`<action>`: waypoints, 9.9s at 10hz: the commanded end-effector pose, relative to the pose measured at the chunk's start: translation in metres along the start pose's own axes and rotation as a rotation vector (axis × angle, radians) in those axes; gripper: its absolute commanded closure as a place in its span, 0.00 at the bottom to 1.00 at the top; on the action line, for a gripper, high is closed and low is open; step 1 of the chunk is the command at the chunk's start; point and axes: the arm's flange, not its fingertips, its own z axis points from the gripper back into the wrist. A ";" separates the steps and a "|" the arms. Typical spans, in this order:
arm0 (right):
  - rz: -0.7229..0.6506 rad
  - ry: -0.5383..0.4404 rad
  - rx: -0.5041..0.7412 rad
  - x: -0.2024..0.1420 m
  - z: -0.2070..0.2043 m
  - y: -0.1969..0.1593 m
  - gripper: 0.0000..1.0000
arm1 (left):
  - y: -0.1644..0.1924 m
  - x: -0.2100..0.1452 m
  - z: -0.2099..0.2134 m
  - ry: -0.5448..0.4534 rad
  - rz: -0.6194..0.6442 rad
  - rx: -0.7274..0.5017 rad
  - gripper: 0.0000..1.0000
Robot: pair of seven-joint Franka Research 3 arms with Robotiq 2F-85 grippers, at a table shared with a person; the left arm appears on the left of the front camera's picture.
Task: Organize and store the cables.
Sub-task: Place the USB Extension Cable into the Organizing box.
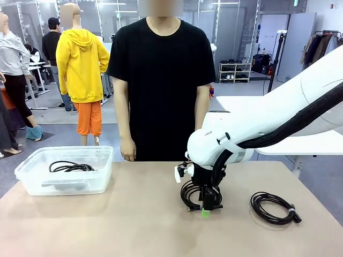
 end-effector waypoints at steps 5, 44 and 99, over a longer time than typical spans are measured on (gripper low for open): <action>-0.022 0.045 -0.068 0.002 -0.009 0.005 1.00 | 0.000 -0.001 0.001 -0.018 -0.010 0.000 0.03; -0.160 -0.859 -0.153 -0.322 0.165 0.156 0.00 | 0.000 -0.001 0.001 -0.018 -0.010 0.000 0.03; -0.143 -1.029 -0.264 -0.410 0.111 0.190 0.00 | -0.017 0.233 -0.498 0.769 -0.075 -0.292 1.00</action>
